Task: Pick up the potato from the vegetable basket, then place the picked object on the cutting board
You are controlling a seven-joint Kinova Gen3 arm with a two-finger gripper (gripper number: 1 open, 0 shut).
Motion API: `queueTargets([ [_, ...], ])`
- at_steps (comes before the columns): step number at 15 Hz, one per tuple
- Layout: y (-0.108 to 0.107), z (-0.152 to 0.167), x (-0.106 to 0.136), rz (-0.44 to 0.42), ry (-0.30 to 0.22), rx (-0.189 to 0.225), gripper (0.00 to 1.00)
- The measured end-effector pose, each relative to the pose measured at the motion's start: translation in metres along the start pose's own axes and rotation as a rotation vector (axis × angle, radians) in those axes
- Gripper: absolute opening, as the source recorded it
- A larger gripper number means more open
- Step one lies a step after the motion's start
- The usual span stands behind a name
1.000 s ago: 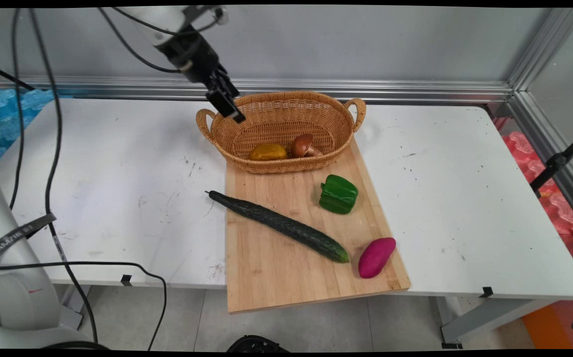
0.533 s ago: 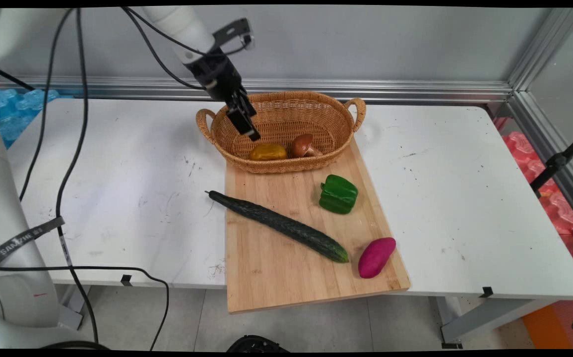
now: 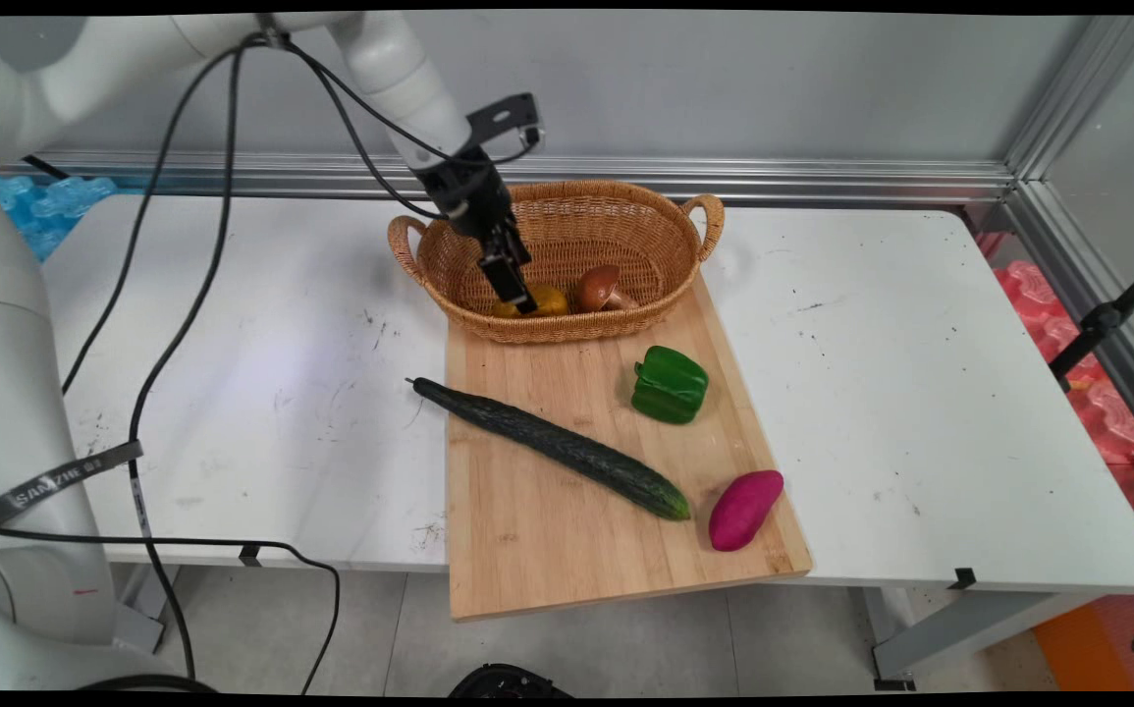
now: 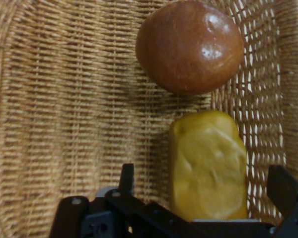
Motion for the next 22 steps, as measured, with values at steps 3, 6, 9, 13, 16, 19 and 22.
queueTargets([
  [3, -0.002, 0.018, 0.005, 0.006, -0.015, -0.009, 1.00],
  [6, -0.004, 0.027, 0.008, 0.021, -0.027, -0.017, 1.00],
  [9, -0.008, 0.032, 0.009, 0.040, -0.036, -0.022, 0.00],
  [13, -0.016, 0.026, 0.012, 0.062, -0.033, -0.019, 0.00],
  [16, -0.019, 0.016, 0.015, 0.076, -0.022, -0.014, 0.00],
  [19, -0.018, -0.006, 0.019, 0.086, -0.004, 0.004, 0.00],
  [22, -0.008, -0.034, 0.022, 0.100, 0.011, 0.023, 0.00],
])
